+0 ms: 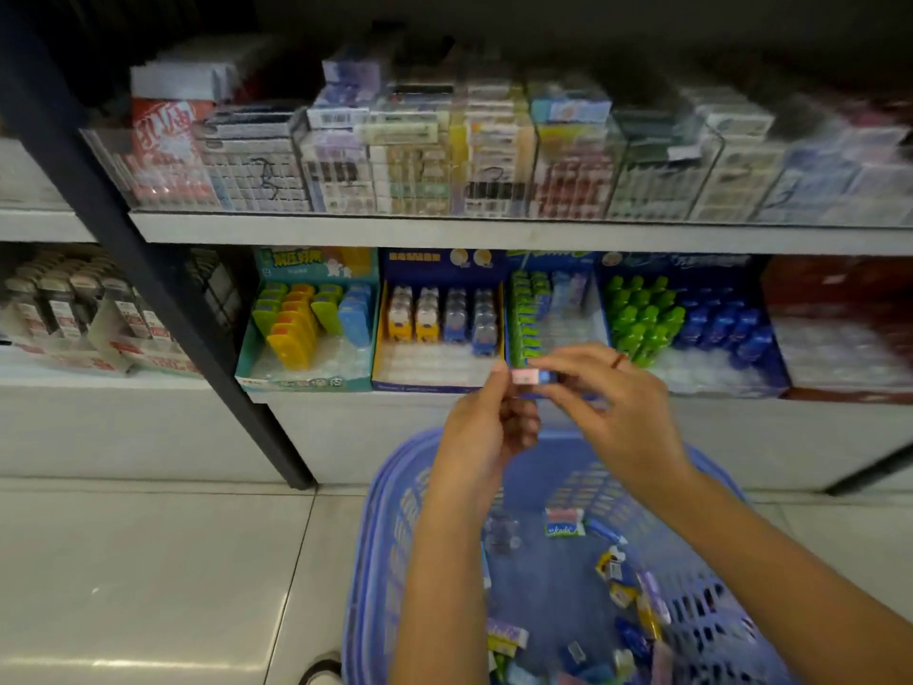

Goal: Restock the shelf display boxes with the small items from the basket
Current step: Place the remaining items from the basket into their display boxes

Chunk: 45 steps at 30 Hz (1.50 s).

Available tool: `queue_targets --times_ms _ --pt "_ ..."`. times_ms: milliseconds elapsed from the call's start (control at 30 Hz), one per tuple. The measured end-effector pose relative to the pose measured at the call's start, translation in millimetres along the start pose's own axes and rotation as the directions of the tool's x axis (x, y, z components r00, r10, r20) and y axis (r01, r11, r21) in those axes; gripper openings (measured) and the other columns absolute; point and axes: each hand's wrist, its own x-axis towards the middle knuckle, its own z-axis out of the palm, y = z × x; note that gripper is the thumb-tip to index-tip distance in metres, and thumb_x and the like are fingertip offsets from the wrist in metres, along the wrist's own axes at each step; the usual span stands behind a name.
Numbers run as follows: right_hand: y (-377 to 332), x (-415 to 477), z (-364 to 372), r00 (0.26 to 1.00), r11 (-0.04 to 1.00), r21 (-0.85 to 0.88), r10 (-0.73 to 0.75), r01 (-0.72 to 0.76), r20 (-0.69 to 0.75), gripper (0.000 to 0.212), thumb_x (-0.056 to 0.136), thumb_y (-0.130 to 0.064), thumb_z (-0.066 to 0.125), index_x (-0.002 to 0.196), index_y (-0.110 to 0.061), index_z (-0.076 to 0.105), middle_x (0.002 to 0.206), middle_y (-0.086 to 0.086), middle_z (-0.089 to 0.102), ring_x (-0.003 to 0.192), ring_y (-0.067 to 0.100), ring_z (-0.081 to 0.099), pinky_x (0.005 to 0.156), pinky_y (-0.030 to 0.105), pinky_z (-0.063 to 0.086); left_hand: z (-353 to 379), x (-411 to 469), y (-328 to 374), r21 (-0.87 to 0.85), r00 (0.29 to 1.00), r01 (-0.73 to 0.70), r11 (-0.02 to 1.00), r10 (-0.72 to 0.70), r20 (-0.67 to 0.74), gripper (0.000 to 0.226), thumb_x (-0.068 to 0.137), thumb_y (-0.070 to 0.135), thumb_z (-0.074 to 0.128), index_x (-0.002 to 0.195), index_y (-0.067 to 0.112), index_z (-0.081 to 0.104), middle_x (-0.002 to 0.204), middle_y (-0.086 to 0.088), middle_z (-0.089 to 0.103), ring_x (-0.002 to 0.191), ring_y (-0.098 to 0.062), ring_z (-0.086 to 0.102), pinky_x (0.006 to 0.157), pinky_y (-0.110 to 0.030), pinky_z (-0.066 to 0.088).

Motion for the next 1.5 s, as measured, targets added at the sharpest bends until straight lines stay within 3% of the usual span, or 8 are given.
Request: queue_targets --times_ms 67,167,400,567,867,1067,1267,1500 --pt "20.3 12.9 -17.4 0.987 0.994 -0.027 0.100 -0.104 -0.126 0.019 0.088 -0.015 0.064 0.106 -0.015 0.068 0.097 -0.011 0.057 0.088 0.002 0.058 0.079 0.013 0.049 22.6 6.1 -10.6 0.272 0.986 -0.157 0.949 0.167 -0.016 0.027 0.101 0.026 0.043 0.093 0.011 0.065 0.074 -0.005 0.066 0.065 -0.015 0.060 0.060 -0.022 0.053" --pt "56.7 42.5 -34.3 0.958 0.957 -0.141 0.229 -0.254 -0.172 0.016 0.088 -0.017 0.064 0.102 -0.011 0.068 0.090 -0.007 0.058 0.079 0.007 0.058 0.074 0.011 0.047 42.5 16.4 -31.6 0.745 0.913 -0.390 0.542 0.336 0.234 0.035 0.100 0.029 0.044 0.131 0.016 0.053 0.133 -0.002 0.055 0.117 -0.013 0.052 0.090 -0.004 0.037" --pt "117.1 105.8 -20.5 0.924 0.910 -0.180 0.383 -0.374 0.012 0.018 0.087 -0.013 0.066 0.101 -0.003 0.070 0.103 0.012 0.071 0.090 0.016 0.062 0.077 0.005 0.038 37.6 36.1 -72.6 0.943 0.925 -0.333 0.023 0.204 0.322 0.070 0.099 0.035 0.045 0.153 0.010 0.008 0.161 -0.003 0.003 0.148 -0.018 -0.001 0.121 -0.030 0.003" --pt "130.6 119.8 -12.0 0.864 0.900 -0.231 0.425 -0.371 0.270 0.022 0.086 -0.012 0.066 0.106 -0.003 0.066 0.109 0.014 0.068 0.103 0.025 0.062 0.091 0.028 0.046 35.3 41.8 -79.4 0.931 0.900 -0.361 0.048 0.278 0.335 0.069 0.098 0.030 0.049 0.152 0.013 0.010 0.161 0.000 0.006 0.148 -0.016 0.000 0.121 -0.027 0.000" --pt "124.0 134.6 -4.0 0.792 0.833 -0.424 0.509 -0.355 0.337 0.026 0.087 -0.016 0.065 0.111 -0.005 0.068 0.125 0.011 0.061 0.115 0.026 0.055 0.088 0.024 0.038 32.3 42.5 -79.0 0.918 0.893 -0.390 0.072 0.271 0.359 0.066 0.098 0.026 0.049 0.152 0.013 0.014 0.160 0.002 0.009 0.148 -0.015 0.003 0.120 -0.024 0.007" --pt "87.8 86.5 -26.5 0.881 0.875 -0.242 0.456 -0.419 0.124 0.017 0.083 -0.022 0.069 0.095 -0.010 0.065 0.089 0.006 0.068 0.082 0.018 0.062 0.072 0.022 0.045 14.3 28.6 -84.1 0.816 0.820 -0.464 0.345 0.516 0.248 0.021 0.098 0.025 0.049 0.114 0.019 0.062 0.116 0.005 0.060 0.101 -0.001 0.054 0.083 -0.018 0.046" --pt "89.4 -60.4 11.1 0.555 0.738 -0.355 0.669 -0.574 0.494 0.020 0.081 -0.029 0.071 0.081 -0.010 0.070 0.081 0.006 0.070 0.076 0.014 0.065 0.062 0.026 0.046 -42.9 39.7 -156.4 0.997 0.998 0.013 0.083 -0.064 -0.007 0.021 0.094 0.015 0.047 0.106 0.006 0.061 0.112 -0.015 0.065 0.105 -0.030 0.061 0.080 -0.030 0.042" --pt "160.3 -148.8 88.6 0.419 0.686 -0.578 0.727 -0.442 0.543 0.058 0.087 -0.007 0.053 0.141 -0.015 0.035 0.140 0.013 0.040 0.128 0.029 0.041 0.103 0.031 0.034 -111.3 16.5 -221.8 0.975 0.813 0.023 -0.219 -0.564 -0.146 0.051 0.091 0.022 0.058 0.137 0.005 0.044 0.137 -0.019 0.050 0.125 -0.032 0.050 0.104 -0.039 0.041"
